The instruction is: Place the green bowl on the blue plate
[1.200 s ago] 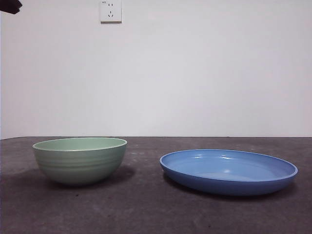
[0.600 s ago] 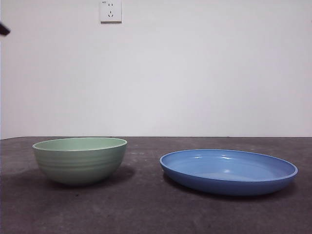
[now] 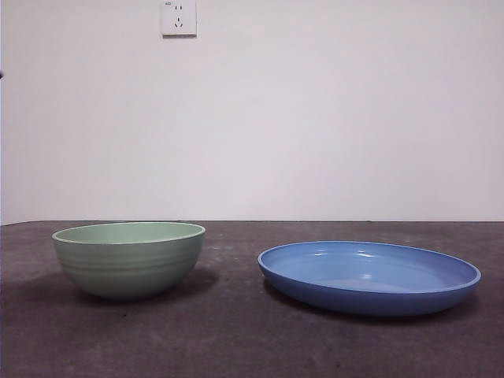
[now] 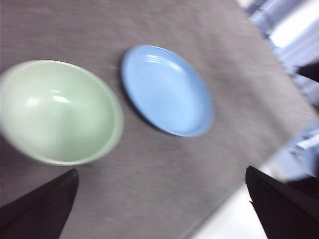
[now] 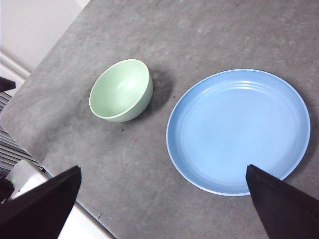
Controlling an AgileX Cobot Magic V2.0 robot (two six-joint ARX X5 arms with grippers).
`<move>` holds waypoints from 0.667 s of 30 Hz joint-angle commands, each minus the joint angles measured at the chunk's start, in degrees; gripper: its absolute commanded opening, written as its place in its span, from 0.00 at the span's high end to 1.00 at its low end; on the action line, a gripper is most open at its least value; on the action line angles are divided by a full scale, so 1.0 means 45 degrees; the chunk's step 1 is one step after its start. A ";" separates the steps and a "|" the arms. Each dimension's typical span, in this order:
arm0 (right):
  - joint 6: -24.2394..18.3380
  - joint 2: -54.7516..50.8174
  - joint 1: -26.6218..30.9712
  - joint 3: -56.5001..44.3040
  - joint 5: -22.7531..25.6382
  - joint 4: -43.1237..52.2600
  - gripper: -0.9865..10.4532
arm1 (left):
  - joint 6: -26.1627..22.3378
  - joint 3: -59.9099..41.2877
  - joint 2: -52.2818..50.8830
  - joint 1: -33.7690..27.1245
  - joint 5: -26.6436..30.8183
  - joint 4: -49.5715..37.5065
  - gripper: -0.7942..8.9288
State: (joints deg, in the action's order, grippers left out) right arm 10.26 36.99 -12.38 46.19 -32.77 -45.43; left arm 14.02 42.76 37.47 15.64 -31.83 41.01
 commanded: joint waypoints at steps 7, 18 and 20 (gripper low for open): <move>-0.0039 0.0063 -0.0068 0.0185 -0.0058 0.0068 0.37 | 0.0413 0.0233 0.1807 0.0000 0.2890 -0.0092 0.28; -0.0039 0.0063 -0.0068 0.0185 -0.0053 0.0063 0.37 | 0.0461 0.0665 0.6431 -0.0068 0.4041 -0.2555 0.28; -0.0039 0.0063 -0.0068 0.0185 -0.0053 0.0034 0.37 | 0.0398 0.1005 0.7291 -0.0068 0.4187 -0.2492 0.28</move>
State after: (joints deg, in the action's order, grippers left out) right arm 10.28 36.99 -12.38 46.19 -32.82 -45.56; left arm 15.94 45.89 68.40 15.22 -13.37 30.20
